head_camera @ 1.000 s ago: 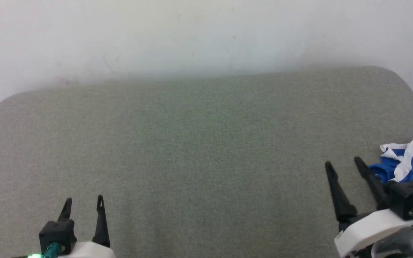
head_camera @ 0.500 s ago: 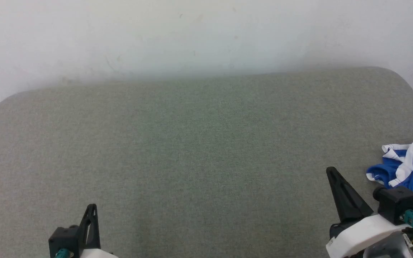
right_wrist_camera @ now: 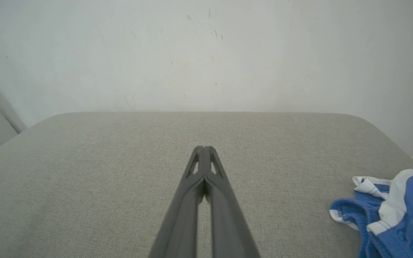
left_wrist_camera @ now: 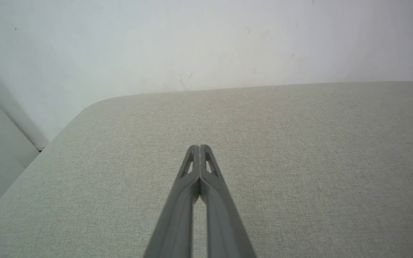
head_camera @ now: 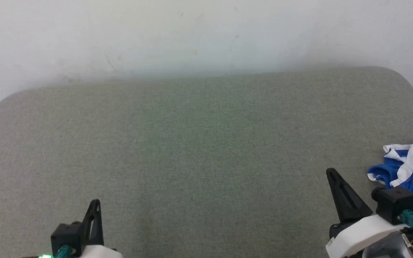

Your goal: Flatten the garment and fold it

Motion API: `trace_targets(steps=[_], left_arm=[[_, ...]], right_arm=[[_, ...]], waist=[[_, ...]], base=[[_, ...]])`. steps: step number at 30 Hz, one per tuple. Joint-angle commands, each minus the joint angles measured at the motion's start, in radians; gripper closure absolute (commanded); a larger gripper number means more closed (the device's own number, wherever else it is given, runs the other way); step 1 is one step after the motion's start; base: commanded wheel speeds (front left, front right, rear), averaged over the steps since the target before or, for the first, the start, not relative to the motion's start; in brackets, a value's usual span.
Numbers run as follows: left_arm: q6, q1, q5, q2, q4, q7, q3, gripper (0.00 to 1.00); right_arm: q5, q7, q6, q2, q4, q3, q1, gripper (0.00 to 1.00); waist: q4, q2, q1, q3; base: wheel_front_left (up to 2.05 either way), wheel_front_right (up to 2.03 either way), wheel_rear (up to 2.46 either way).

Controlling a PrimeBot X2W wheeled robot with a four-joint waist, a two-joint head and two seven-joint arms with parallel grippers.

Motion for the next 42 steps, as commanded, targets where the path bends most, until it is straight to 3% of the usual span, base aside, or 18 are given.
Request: trace_targets(steps=[1, 42], left_arm=[[-0.011, -0.012, 0.015, -0.011, 0.005, 0.002, 0.012, 1.00], [-0.203, -0.050, 0.184, -0.183, 0.052, 0.038, 0.174, 1.00]], right_arm=[[-0.010, -0.010, 0.000, 0.001, 0.005, -0.002, -0.011, 1.00], [-0.070, -0.050, -0.001, 0.002, 0.074, -0.015, -0.054, 1.00]], waist=[[0.000, 0.0000, -0.0001, 0.000], [0.013, 0.0000, -0.0001, 0.010]], base=[[0.00, 0.00, 0.00], [0.00, 0.00, 0.00]])
